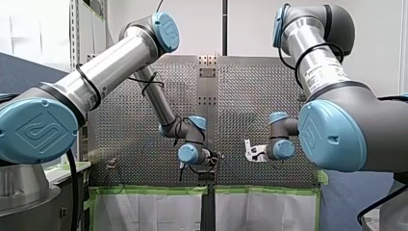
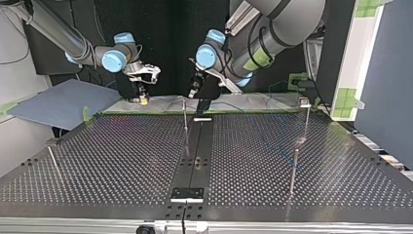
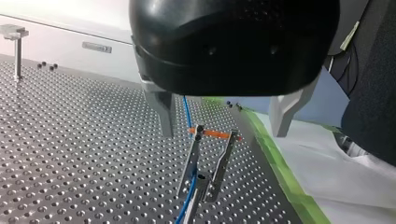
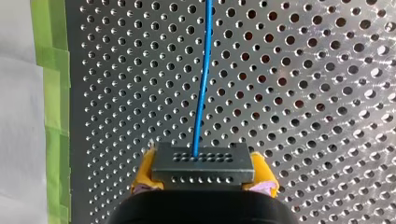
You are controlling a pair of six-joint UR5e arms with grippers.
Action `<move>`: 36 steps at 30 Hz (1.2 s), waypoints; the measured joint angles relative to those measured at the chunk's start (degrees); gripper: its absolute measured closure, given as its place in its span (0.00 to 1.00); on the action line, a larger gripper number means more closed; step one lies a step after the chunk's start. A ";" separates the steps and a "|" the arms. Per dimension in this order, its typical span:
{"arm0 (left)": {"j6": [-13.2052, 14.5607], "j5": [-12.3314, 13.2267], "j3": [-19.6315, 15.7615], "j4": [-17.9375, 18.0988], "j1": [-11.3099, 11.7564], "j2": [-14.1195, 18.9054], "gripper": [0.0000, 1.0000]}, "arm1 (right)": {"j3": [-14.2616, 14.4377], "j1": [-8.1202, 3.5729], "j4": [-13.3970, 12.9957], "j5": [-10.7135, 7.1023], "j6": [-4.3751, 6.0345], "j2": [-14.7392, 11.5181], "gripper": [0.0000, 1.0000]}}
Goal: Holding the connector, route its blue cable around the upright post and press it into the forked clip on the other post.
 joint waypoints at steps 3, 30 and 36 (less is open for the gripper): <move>0.04 -0.75 -0.18 -0.39 -0.17 0.03 0.00 | 0.01 -0.18 0.15 -0.01 0.00 0.00 1.00; -0.54 -2.06 -9.64 1.87 -0.29 6.13 0.00 | 0.02 -0.43 0.22 -0.16 0.00 0.01 1.00; -3.17 -2.21 -12.56 4.73 0.01 9.07 0.00 | 0.02 -0.41 0.17 -0.19 0.00 0.02 1.00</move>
